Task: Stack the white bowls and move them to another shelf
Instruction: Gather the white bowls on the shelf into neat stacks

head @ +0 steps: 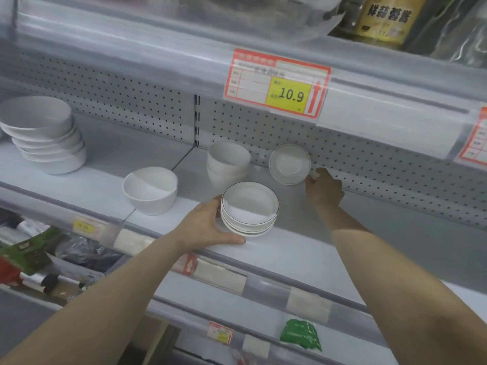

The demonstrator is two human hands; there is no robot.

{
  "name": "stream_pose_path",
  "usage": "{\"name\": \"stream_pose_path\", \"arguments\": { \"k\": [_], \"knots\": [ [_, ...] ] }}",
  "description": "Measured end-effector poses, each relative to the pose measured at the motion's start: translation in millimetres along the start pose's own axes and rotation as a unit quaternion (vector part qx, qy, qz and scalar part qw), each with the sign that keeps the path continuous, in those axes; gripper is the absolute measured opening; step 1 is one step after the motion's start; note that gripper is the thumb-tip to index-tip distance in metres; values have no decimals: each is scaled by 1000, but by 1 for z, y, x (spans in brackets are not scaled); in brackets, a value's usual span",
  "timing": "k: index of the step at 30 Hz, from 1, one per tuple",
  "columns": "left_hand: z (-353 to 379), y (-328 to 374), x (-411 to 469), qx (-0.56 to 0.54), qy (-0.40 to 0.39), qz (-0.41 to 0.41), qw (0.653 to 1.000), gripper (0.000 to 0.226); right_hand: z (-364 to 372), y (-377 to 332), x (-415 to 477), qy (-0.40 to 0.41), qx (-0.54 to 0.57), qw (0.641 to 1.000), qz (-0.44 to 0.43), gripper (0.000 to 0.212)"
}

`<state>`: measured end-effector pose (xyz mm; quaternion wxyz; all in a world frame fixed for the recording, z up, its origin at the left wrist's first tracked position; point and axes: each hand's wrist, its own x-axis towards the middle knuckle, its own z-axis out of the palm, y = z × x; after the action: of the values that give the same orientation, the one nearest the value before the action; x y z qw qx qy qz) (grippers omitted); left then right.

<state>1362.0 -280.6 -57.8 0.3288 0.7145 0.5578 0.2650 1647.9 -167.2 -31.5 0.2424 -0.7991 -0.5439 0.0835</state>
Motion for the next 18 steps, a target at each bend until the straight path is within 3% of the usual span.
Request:
{"name": "stream_pose_path", "arguments": {
  "k": [11,18],
  "knots": [
    [8,-19,9,28,20,44,998,88,33,-15,19,61,65,996,4,29],
    [6,-14,4,45,31,38,998,88,21,-18,9,-8,83,995,59,33]
  ]
}}
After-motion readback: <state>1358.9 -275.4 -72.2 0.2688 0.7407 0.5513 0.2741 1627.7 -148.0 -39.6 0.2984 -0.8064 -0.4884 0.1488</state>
